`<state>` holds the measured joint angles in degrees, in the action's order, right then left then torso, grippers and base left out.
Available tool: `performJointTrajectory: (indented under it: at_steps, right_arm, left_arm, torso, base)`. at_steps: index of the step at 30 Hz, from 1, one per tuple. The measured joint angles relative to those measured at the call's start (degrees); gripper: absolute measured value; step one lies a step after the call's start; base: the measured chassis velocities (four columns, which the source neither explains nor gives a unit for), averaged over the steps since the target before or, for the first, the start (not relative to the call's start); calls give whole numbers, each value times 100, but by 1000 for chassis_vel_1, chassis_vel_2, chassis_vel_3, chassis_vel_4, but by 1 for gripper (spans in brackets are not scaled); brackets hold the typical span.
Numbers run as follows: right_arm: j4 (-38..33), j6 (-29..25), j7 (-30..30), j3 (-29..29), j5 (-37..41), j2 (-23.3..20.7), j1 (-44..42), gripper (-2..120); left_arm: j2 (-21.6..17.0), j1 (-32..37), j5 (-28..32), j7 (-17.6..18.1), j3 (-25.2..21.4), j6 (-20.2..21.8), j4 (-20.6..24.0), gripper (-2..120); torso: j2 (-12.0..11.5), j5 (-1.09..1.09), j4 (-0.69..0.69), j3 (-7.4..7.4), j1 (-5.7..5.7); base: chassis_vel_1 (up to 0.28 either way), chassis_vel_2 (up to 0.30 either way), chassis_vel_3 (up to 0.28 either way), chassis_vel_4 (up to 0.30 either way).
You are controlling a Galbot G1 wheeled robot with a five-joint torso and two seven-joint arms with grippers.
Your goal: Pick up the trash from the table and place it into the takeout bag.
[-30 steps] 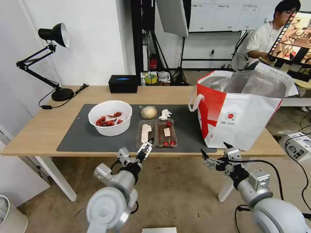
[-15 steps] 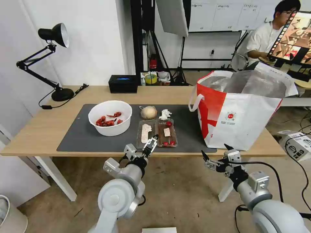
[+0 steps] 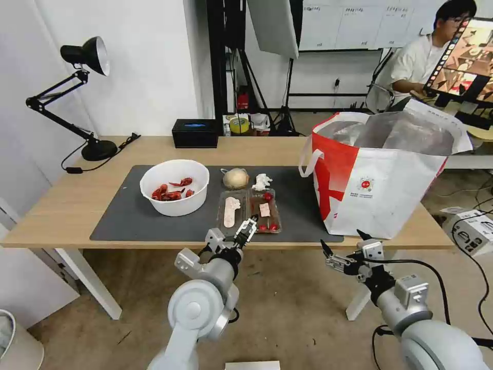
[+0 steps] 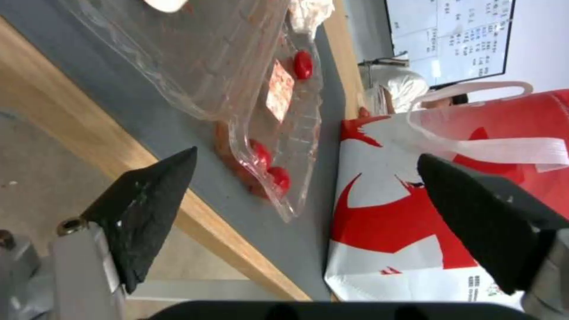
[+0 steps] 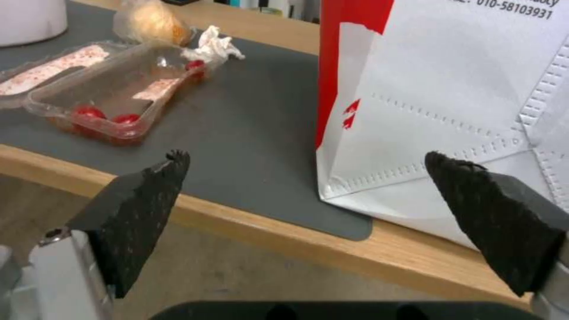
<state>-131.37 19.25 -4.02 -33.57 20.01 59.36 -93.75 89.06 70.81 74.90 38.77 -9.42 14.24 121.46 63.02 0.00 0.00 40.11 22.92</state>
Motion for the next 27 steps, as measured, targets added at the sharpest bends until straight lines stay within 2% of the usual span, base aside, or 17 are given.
performJointTrajectory:
  at_steps: [10,27]
  right_arm:
    - [36,-8,2,-2,-8,22,-18,100]
    - [157,-10,2,101,-50,52,77,100]
  left_arm:
    - [48,-180,-22,33,31,-39,-193,100]
    - [-6,-451,115,316,-36,-57,-423,100]
  torso:
    - [0,0,0,0,0]
    - [0,0,0,0,-1]
  base:
    - [0,0,0,0]
    - [0,0,0,0]
